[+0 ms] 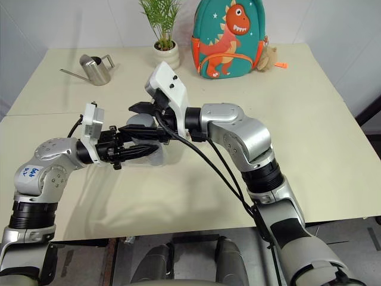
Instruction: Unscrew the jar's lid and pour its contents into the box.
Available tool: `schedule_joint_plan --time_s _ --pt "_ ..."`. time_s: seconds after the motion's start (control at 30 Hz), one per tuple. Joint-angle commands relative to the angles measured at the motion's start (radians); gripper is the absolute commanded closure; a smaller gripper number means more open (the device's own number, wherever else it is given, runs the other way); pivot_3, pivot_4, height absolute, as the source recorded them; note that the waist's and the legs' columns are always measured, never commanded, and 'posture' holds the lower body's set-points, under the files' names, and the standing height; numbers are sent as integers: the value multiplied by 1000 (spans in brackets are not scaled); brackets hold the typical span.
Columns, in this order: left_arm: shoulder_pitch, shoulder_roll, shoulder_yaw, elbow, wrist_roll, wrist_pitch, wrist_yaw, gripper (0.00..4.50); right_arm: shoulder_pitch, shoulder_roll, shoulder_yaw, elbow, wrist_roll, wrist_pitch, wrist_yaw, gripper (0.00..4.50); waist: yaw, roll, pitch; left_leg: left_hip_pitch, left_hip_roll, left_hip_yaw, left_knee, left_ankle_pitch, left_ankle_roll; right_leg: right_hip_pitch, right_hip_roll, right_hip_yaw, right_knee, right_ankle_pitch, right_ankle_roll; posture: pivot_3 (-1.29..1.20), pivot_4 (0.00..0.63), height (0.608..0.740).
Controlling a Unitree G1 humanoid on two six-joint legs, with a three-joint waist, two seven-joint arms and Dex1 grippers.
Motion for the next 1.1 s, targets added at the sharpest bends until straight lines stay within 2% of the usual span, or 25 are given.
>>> schedule_joint_plan --time_s 0.03,0.2,0.3,0.4,0.63,0.83,0.97,1.1 --pt "-62 3 -18 2 -25 -19 -93 2617 -13 -49 26 -19 51 -53 210 1950 3 0 0 0 0 0 0 0 0 0 0 0 0 0 0 0 150 740" --pt "-123 -13 -77 34 -23 -60 -233 2617 -118 -134 34 48 108 -92 548 1950 2 0 0 -1 0 0 1 0 0 0 0 0 0 0 0 0 150 740" --pt "-148 -24 -104 35 -31 -56 -294 2617 -175 -161 62 93 94 -108 671 1950 -3 0 0 0 0 0 1 0 0 0 1 0 0 0 0 0 150 740" --pt "-164 -40 -111 37 -26 -63 -312 2617 -200 -162 65 118 84 -128 723 1950 -3 0 0 0 0 0 1 -1 1 0 1 1 0 -1 1 0 150 740" --pt "-164 -60 -80 58 -11 -93 -268 2617 -201 -158 46 128 86 -92 674 1950 1 0 0 -1 0 0 2 -1 1 0 1 1 1 -1 1 0 150 740" --pt "-137 -11 -33 70 7 -106 -224 2617 -175 -168 -21 114 73 -75 563 36 1 0 0 -1 0 0 3 -1 1 0 1 1 1 -1 1 0 150 740" --pt "-125 37 -4 90 21 -96 -198 2617 -159 -152 -54 143 1 -145 425 36 -2 0 0 0 0 0 2 -1 1 0 1 1 1 -1 1 0 150 740" --pt "-115 45 1 82 26 -94 -177 2617 -138 -110 -66 128 -25 -155 308 36 0 0 0 -1 0 0 2 -1 0 -1 1 2 1 -1 1 0 150 740"
